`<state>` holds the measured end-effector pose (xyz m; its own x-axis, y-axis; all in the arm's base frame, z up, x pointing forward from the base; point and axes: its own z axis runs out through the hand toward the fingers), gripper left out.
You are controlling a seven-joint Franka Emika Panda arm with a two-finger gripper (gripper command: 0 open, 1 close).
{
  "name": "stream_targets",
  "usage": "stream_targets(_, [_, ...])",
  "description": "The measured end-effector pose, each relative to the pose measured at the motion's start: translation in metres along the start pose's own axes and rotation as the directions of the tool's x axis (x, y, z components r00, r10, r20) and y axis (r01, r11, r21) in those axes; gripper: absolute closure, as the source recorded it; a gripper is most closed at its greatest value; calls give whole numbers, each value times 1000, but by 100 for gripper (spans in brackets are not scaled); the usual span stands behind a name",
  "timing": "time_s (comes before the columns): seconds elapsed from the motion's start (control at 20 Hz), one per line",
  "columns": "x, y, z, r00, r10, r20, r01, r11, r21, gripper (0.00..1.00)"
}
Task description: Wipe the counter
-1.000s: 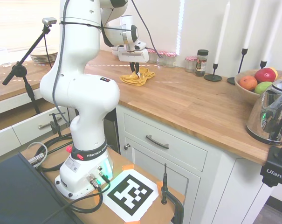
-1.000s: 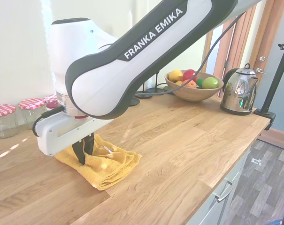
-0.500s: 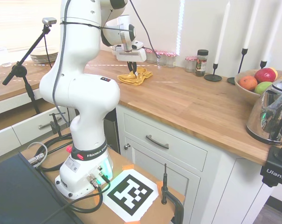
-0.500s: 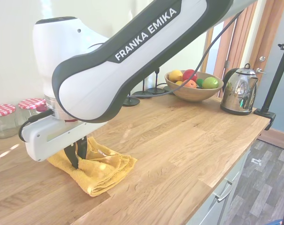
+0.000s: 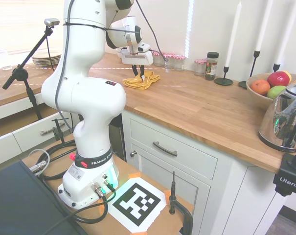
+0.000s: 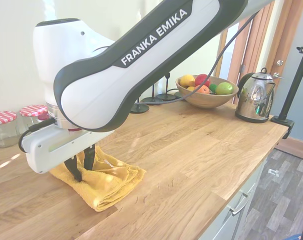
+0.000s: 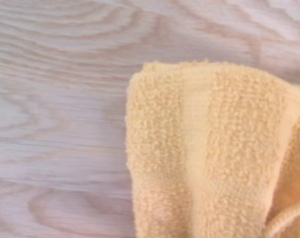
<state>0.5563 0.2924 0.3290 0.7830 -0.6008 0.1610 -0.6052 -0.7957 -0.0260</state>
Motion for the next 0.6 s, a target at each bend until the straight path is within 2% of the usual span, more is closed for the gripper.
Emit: stream_targets(0.6, [-16, 6, -6, 1000, -19, -5, 19, 999, 37, 0])
